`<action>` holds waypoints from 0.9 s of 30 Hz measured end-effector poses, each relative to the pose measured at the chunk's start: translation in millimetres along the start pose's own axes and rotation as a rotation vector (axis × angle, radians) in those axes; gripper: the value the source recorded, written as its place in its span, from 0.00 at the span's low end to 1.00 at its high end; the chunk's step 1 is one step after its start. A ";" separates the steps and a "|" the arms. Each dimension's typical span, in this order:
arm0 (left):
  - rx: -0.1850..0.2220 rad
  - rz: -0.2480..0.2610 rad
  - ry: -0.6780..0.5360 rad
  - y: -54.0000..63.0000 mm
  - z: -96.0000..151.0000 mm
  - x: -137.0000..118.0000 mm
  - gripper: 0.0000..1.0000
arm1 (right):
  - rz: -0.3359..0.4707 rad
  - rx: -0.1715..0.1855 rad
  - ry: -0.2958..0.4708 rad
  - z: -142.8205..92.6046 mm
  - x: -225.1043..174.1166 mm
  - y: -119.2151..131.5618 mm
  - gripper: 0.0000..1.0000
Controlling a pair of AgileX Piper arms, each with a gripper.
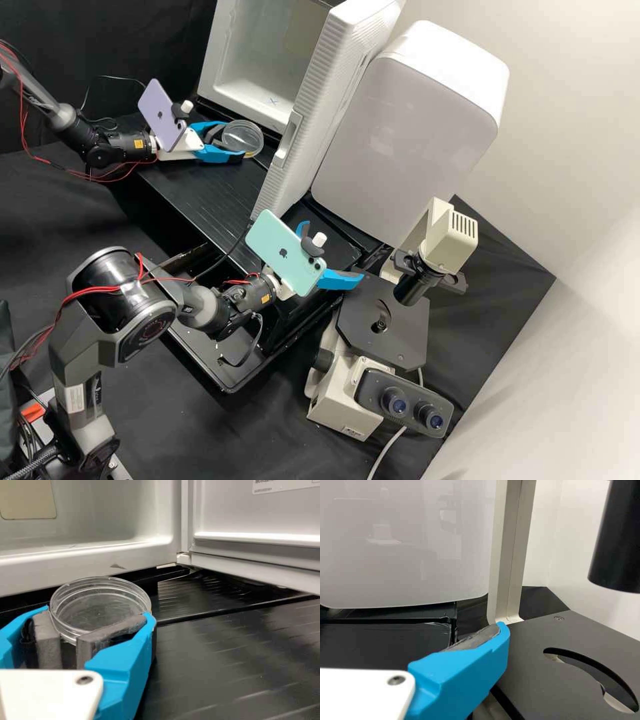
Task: Take the petri dish out of the incubator
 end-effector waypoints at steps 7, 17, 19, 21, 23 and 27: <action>-0.039 -0.023 0.000 3.7 -5.4 -9.7 0.00 | 0.000 0.000 0.000 0.0 0.0 0.0 1.00; -0.109 -0.058 0.012 9.0 -11.7 -32.2 0.00 | 0.000 0.000 0.000 0.0 0.0 0.0 1.00; -0.114 -0.064 0.014 8.0 -12.2 -36.2 0.00 | 0.000 0.000 0.000 0.0 0.0 0.0 1.00; -0.126 -0.068 0.016 8.0 -12.5 -40.4 0.00 | 0.000 0.000 0.000 0.0 0.0 0.0 1.00; -0.132 -0.070 0.016 8.5 -12.7 -44.7 0.00 | 0.000 0.000 0.000 0.0 0.0 0.0 1.00; -0.125 -0.073 0.016 10.3 -15.5 -50.0 0.00 | 0.000 0.000 0.000 0.0 0.0 0.0 1.00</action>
